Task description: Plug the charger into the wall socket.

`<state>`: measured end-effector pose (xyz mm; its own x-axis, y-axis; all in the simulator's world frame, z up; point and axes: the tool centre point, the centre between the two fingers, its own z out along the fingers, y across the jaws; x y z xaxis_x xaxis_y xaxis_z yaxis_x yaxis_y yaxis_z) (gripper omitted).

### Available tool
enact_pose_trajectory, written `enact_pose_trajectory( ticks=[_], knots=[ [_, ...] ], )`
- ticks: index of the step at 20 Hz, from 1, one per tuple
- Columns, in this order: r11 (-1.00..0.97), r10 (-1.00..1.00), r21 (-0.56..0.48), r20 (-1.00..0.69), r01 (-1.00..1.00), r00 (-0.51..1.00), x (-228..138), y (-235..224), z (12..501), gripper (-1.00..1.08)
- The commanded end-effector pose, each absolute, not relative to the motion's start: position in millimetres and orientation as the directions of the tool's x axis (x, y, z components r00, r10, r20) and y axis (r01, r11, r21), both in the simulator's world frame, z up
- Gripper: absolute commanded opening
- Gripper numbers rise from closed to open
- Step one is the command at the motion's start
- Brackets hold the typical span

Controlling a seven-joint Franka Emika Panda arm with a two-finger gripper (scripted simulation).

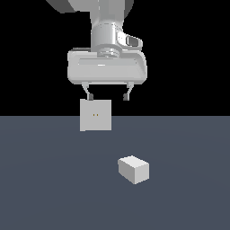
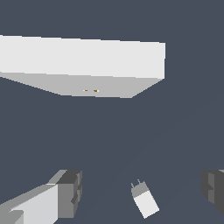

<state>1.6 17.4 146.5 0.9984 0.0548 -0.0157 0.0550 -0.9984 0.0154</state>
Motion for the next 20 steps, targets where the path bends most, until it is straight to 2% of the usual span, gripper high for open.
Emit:
enact_pose_trajectory(
  ticks=[1, 10, 20],
  knots=[
    [-0.998, 0.055, 0.015, -0.016, 0.055, 0.998, 2, 17, 147, 1.0],
    [-0.995, 0.101, 0.013, -0.01, 0.101, 0.995, -10, 16, 139, 1.0],
    [-0.966, 0.26, 0.006, 0.01, 0.259, 0.966, -49, 6, 114, 1.0]
  ],
)
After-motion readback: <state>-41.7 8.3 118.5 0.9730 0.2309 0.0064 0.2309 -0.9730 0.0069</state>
